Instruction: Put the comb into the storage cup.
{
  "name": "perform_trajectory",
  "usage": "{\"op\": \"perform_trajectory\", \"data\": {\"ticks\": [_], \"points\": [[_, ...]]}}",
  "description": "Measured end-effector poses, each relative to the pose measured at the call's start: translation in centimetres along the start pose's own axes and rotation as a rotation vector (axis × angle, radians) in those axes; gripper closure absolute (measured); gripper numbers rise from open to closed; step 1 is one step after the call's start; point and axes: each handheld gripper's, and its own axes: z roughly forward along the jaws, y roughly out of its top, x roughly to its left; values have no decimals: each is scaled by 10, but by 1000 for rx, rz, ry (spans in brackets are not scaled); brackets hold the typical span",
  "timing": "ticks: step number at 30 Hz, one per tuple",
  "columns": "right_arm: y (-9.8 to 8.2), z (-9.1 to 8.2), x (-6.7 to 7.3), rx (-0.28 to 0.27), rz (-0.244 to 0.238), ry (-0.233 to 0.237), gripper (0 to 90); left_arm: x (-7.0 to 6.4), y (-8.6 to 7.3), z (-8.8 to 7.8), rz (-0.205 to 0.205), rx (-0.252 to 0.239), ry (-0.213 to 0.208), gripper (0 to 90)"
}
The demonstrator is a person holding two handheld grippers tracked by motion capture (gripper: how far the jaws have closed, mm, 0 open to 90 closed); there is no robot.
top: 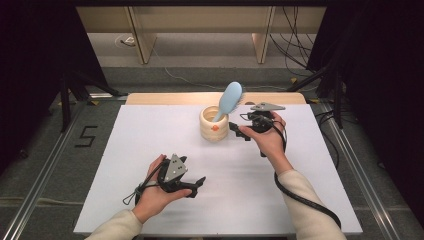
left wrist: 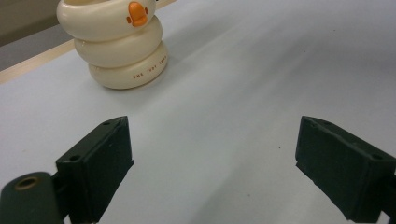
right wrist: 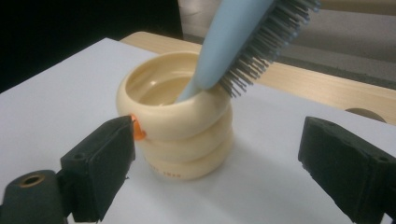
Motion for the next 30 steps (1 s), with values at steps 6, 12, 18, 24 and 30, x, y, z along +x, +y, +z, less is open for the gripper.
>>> {"op": "perform_trajectory", "data": {"ticks": [6,12,18,24,30], "points": [[-12,-14,0,6,-29,11,119,-1,0,0,0,-1,-1,102],[-23,-28,0,13,-50,6,120,1,0,-1,-1,-2,3,102],[-32,-37,2,40,-64,14,120,1,0,-2,-1,-3,4,102],[-41,-45,6,50,-87,36,123,3,0,-3,-6,-4,9,102],[-49,-56,11,51,-114,65,134,2,0,-4,-4,-4,8,102]]}}
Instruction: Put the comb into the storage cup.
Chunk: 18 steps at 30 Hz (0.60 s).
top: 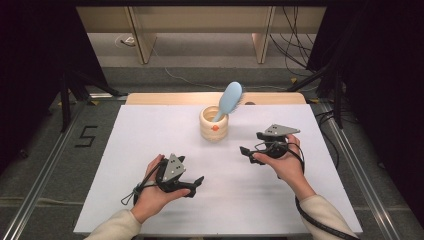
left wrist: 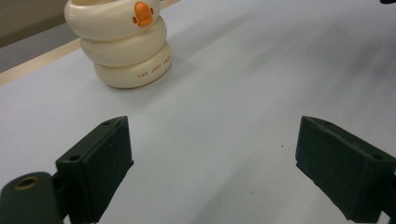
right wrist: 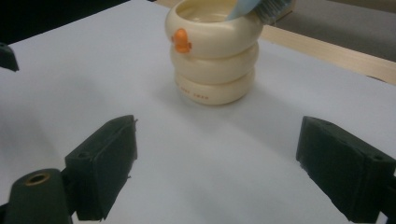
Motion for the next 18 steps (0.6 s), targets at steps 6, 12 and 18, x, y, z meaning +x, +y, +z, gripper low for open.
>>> {"op": "perform_trajectory", "data": {"ticks": [6,12,18], "points": [[-6,-10,8,-5,-28,27,134,0,0,-2,-3,1,2,101],[-17,-21,14,2,-48,41,134,-2,0,-2,4,1,-3,101],[-28,-31,15,11,-53,42,135,-3,-2,-6,2,0,-3,101]]}}
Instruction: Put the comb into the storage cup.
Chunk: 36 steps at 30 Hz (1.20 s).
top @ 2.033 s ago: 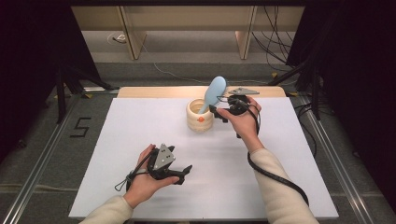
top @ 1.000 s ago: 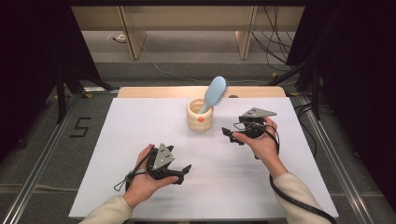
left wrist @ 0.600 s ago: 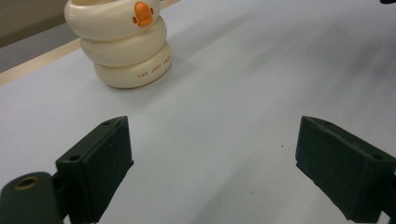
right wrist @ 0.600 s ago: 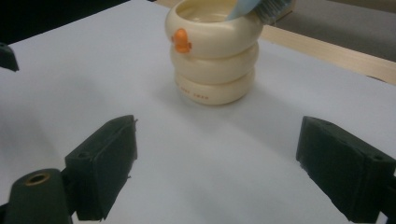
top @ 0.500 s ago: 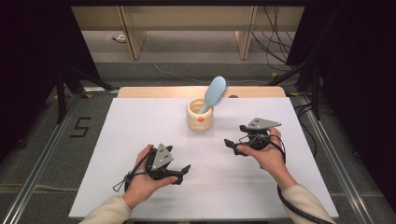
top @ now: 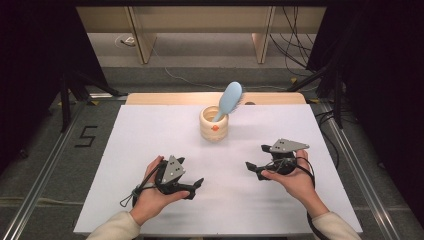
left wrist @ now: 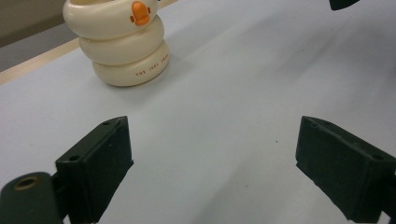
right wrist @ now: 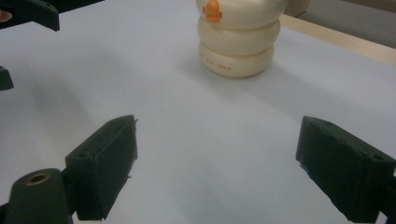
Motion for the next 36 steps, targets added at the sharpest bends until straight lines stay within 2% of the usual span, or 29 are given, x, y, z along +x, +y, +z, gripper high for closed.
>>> {"op": "perform_trajectory", "data": {"ticks": [16,36], "points": [[-19,-21,1,-10,-1,-6,137,2,-4,-8,-7,-1,5,100],[-44,-45,1,-18,6,-37,137,9,-13,-20,-24,7,19,97]]}}
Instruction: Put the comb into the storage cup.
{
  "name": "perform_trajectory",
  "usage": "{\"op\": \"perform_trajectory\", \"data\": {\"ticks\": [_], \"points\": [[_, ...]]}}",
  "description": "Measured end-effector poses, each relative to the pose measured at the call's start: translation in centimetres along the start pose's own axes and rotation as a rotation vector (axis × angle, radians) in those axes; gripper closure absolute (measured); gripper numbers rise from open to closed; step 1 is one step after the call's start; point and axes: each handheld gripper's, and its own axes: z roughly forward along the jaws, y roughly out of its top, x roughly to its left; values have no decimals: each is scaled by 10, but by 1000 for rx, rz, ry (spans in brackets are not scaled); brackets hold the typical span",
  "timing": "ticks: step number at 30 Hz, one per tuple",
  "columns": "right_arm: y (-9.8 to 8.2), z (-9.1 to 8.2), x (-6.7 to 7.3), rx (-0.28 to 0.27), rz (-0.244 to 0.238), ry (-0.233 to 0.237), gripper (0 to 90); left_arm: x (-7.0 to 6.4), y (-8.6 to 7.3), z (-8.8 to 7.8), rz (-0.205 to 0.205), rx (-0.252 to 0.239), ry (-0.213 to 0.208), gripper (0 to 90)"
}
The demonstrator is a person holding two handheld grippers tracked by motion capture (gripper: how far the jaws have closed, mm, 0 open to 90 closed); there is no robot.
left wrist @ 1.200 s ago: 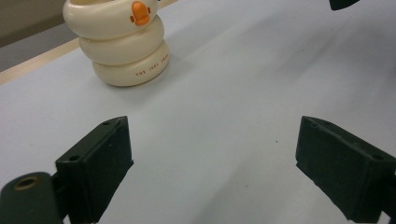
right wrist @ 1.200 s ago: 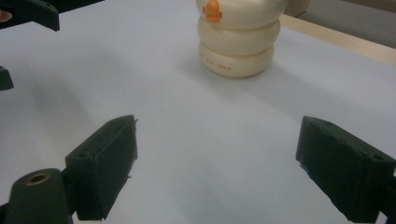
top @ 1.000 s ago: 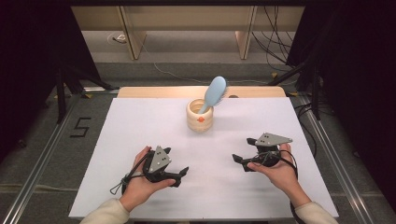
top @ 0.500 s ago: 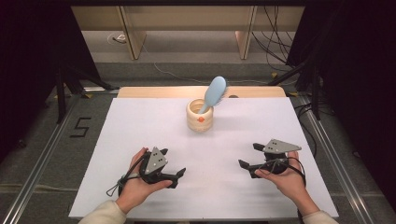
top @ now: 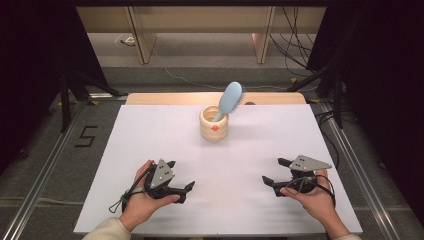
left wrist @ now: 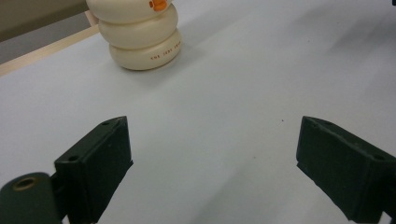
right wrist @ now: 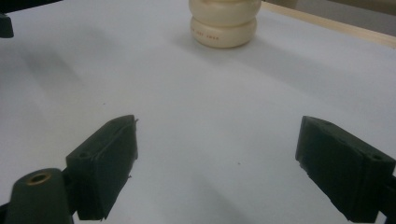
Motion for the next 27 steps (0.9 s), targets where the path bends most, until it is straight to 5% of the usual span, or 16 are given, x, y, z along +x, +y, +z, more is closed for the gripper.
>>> {"op": "perform_trajectory", "data": {"ticks": [27], "points": [[-13,-9,-7,-31,46,-48,141,8,-7,-4,-6,10,15,98]]}}
